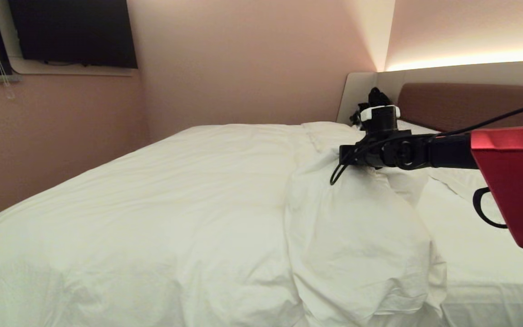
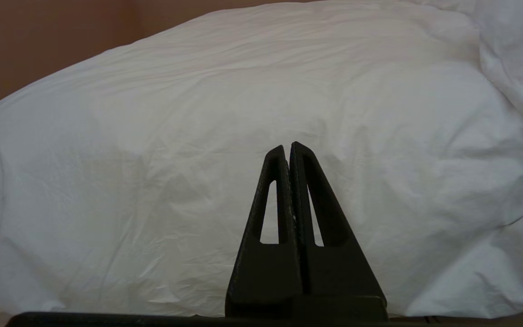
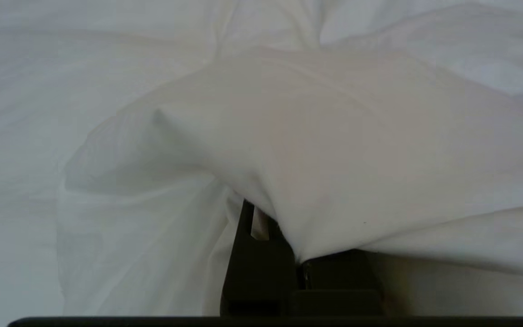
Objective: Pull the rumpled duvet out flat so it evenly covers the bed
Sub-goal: Flatten the corners of the folded blanket
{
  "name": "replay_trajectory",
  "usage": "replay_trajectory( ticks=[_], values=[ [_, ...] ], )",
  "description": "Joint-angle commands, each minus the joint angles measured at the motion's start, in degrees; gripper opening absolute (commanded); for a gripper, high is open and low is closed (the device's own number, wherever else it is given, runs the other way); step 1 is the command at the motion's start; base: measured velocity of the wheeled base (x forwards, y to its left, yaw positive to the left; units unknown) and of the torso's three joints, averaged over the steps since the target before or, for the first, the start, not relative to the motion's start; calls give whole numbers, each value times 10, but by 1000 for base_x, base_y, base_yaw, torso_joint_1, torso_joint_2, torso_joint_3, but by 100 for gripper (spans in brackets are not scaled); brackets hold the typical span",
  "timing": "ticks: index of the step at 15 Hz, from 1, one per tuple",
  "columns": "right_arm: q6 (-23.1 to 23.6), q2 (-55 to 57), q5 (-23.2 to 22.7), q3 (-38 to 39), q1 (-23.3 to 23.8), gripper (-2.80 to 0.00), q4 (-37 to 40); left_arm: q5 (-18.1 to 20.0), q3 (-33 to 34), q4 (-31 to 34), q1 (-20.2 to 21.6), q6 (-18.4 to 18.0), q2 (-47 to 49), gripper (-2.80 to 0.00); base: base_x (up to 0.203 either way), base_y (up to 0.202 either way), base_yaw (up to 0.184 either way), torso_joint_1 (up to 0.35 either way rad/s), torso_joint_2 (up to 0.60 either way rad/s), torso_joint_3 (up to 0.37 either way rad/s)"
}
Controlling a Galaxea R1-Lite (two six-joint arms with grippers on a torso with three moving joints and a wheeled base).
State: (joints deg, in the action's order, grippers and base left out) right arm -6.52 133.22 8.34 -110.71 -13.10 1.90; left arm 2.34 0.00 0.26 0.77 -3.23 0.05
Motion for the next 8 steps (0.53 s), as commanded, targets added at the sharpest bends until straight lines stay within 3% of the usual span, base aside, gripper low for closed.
replay_trajectory(
  ticks=[1, 8],
  values=[
    [0, 61, 2, -3, 8, -280, -2, 0, 0, 0, 0, 0, 0, -280, 0, 0, 0, 0, 0, 0],
    [-1, 136, 12, 1, 35, -280, -9, 0, 0, 0, 0, 0, 0, -280, 0, 0, 0, 0, 0, 0]
  ],
)
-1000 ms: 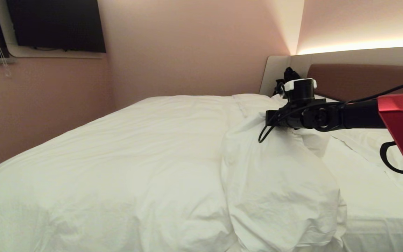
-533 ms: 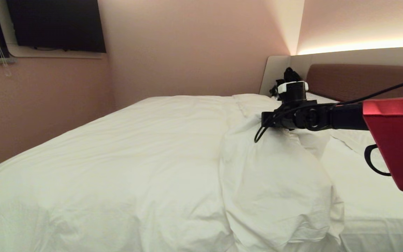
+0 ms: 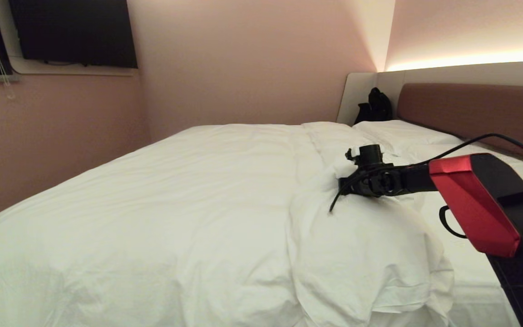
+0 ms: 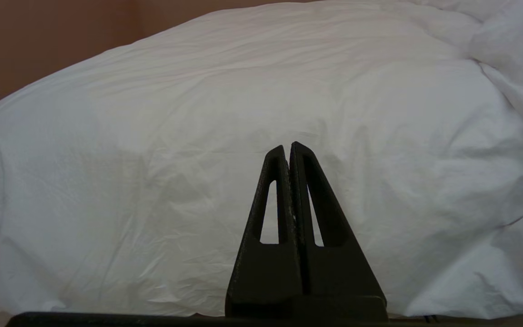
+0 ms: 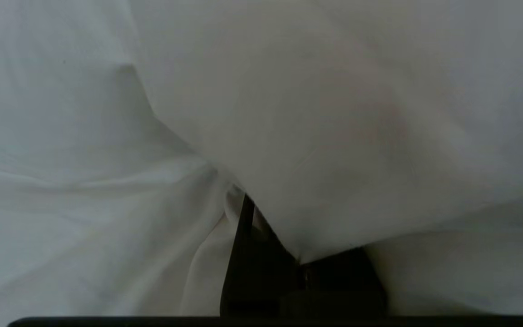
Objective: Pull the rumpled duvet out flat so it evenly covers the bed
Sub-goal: Flatten the corners of the folded blanket
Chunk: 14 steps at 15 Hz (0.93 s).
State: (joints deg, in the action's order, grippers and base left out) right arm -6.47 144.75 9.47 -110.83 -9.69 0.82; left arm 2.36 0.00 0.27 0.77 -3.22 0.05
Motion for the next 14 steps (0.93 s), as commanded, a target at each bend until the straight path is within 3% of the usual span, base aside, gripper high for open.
replay_trajectory(
  ticks=[1, 11, 12, 14],
  values=[
    [-1, 22, 1, 3, 1, -280, 3, 0, 0, 0, 0, 0, 0, -280, 0, 0, 0, 0, 0, 0],
    [-2, -51, 1, 63, -4, -280, 4, 0, 0, 0, 0, 0, 0, -280, 0, 0, 0, 0, 0, 0],
    [-2, -56, 1, 69, -4, 0, 4, 0, 0, 0, 0, 0, 0, -280, 0, 0, 0, 0, 0, 0],
    [-2, -94, 1, 88, -6, 0, 9, 0, 0, 0, 0, 0, 0, -280, 0, 0, 0, 0, 0, 0]
  ],
)
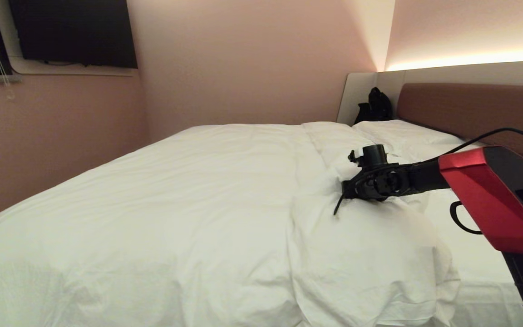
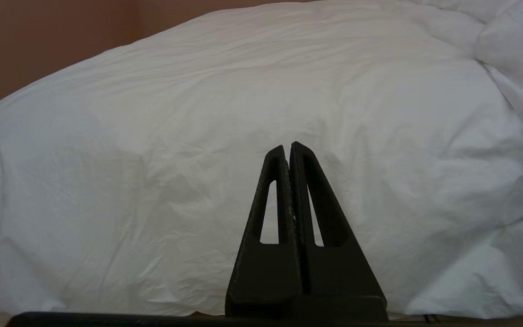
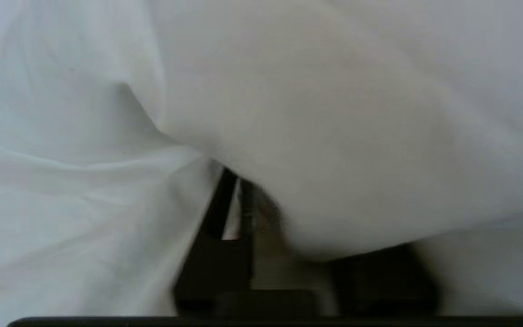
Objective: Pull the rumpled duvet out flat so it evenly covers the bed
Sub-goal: Flatten the corners of the folded blanket
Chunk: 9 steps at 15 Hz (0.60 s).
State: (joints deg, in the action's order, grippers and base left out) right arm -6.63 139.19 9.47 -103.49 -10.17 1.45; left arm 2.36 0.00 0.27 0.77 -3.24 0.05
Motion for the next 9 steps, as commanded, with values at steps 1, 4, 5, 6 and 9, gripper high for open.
replay_trajectory(
  ticks=[1, 4, 5, 6, 9],
  values=[
    [-1, -56, 1, 30, -3, 0, 5, 0, 0, 0, 0, 0, 0, -280, 0, 0, 0, 0, 0, 0],
    [0, -106, 1, 77, -12, 0, 14, 0, 0, 0, 0, 0, 0, -280, 0, 0, 0, 0, 0, 0],
    [0, -127, 1, 90, -15, 0, 25, 0, 0, 0, 0, 0, 0, -280, 0, 0, 0, 0, 0, 0],
    [0, -142, 1, 103, -18, 0, 40, 0, 0, 0, 0, 0, 0, -280, 0, 0, 0, 0, 0, 0],
    [-19, -193, 1, 136, -20, 0, 98, 0, 0, 0, 0, 0, 0, -280, 0, 0, 0, 0, 0, 0]
  ],
)
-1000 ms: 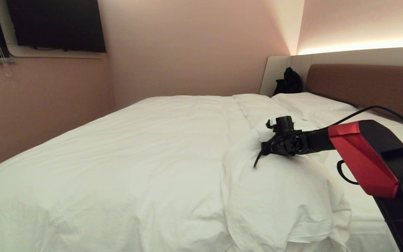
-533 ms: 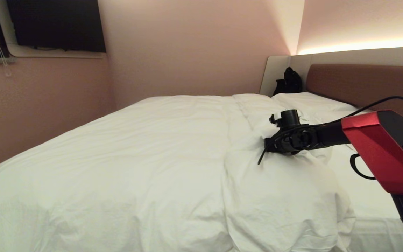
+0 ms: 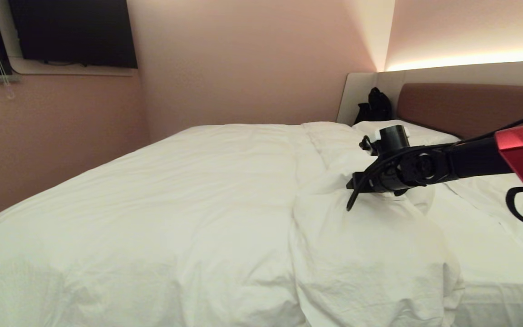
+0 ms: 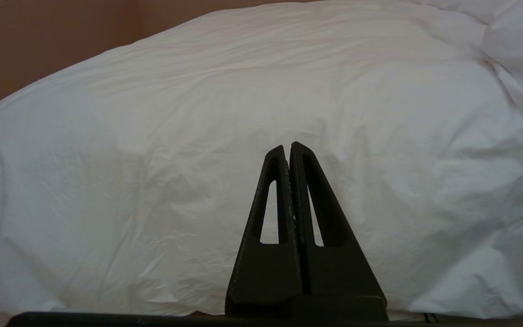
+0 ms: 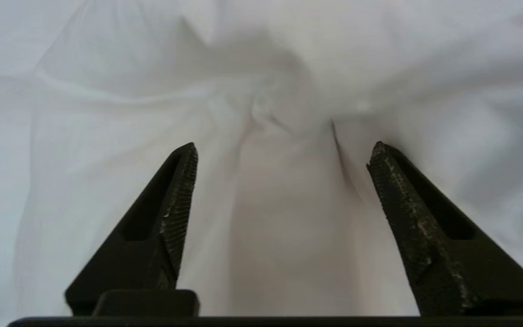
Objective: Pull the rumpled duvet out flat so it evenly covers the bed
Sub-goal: Flatten the corners of the folded blanket
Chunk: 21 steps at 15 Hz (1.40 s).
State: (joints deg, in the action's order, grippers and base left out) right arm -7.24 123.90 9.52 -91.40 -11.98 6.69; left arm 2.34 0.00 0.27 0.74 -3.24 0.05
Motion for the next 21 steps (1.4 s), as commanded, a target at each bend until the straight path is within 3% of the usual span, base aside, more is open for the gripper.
replay_trajectory(
  ticks=[1, 9, 10, 13, 15, 19, 21],
  values=[
    [-18, -53, 0, 22, -1, 0, 57, 0, 0, 0, 0, 0, 0, -280, 0, 0, 0, 0, 0, 0],
    [-9, -324, -7, 182, -1, 0, 87, 0, 0, 0, 0, 0, 0, -280, 0, 0, 0, 0, 0, 0],
    [-4, -367, -6, 207, -1, -280, 87, 0, 0, 0, 0, 0, 0, -280, 0, 0, 0, 0, 0, 0],
    [20, -512, -6, 294, 0, -280, 88, 0, 0, 0, 0, 0, 0, -280, 0, 0, 0, 0, 0, 0],
    [60, -612, -4, 377, 13, -280, 88, 0, 0, 0, 0, 0, 0, -280, 0, 0, 0, 0, 0, 0],
    [184, -767, -42, 546, 93, -280, 83, 0, 0, 0, 0, 0, 0, -280, 0, 0, 0, 0, 0, 0],
    [199, -791, -48, 588, 105, -280, 85, 0, 0, 0, 0, 0, 0, -280, 0, 0, 0, 0, 0, 0]
  ],
)
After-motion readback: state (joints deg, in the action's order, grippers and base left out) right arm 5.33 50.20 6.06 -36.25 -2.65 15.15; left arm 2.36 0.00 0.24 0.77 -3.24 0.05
